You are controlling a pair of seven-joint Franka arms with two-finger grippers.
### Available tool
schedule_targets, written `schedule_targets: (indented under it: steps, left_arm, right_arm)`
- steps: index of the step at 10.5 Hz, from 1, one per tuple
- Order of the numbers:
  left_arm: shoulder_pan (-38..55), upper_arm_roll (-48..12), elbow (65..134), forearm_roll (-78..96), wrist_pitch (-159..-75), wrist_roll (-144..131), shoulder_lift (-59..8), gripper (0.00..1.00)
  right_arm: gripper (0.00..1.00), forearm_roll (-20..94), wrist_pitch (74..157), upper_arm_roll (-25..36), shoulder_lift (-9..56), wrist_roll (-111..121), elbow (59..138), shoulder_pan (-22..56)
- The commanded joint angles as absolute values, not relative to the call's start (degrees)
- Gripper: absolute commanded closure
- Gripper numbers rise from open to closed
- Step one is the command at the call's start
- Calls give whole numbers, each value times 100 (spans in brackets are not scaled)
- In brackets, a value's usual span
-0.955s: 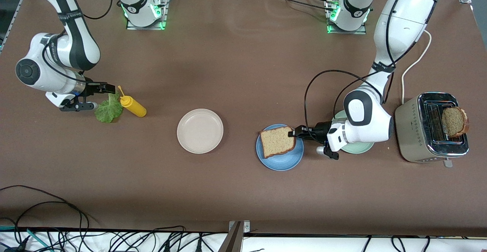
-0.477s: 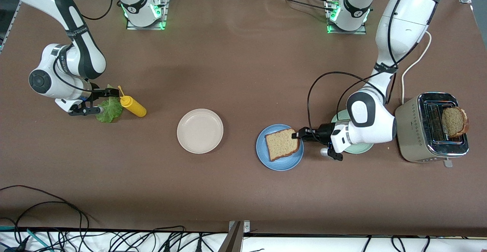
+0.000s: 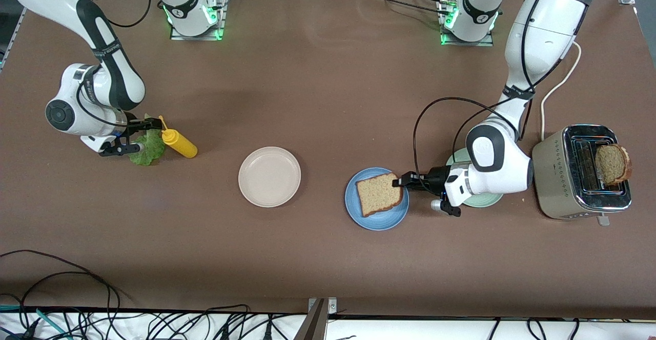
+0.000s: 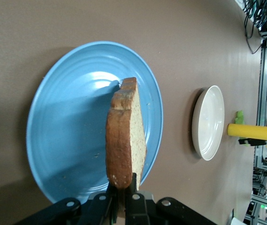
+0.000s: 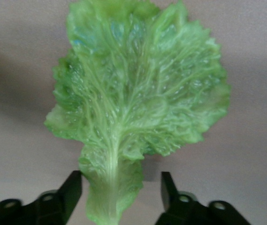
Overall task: Make sandwich in blue plate with both arms
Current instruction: 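Lift the lettuce with the right gripper while the left gripper withdraws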
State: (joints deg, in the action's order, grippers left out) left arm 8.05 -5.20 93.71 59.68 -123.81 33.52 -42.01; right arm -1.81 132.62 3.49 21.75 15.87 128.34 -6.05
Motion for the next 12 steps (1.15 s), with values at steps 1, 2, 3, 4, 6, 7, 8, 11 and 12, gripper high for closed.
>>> schedule_targets:
  steps: [1,2,3,4,6,7,8,11,12]
  left_arm:
    - [896,-492,9246,6389,-12384,3533,-4298,100]
    - [914,-492,9246,6390,-12384,3533,-4307,100]
    - [914,-492,9246,6390,-12392,3542,-4315,100]
    - [914,-492,9246,6390,-12393,3551,-4350,100]
    - [905,-492,9237,6381,-12401,3568,-4438,57]
    - [905,-492,9246,6416,-12445,3568,-4456,4]
    - [897,-492,9246,6442,-12489,3577,-4456,0]
    - [844,-396,9246,6416,-12489,3586,-4430,0]
    - [844,-248,9246,6399,-12489,3638,-4404,0]
  right_arm:
    - [90,-114,13324,325,2197,1731,12823,-677]
    - [100,-114,13324,325,2197,1731,12823,-677]
    - [100,-114,13324,325,2197,1731,12815,-677]
    - [100,-114,13324,325,2189,1731,12806,-677]
    - [100,-114,13324,325,2127,1731,12779,-677]
    - [100,-114,13272,325,2040,1731,12771,-677]
    - [100,-114,13237,325,1874,1731,12762,-677]
    - [100,-114,12816,325,1268,1705,12718,-677]
    - [100,-114,12571,325,1126,1705,12605,-677]
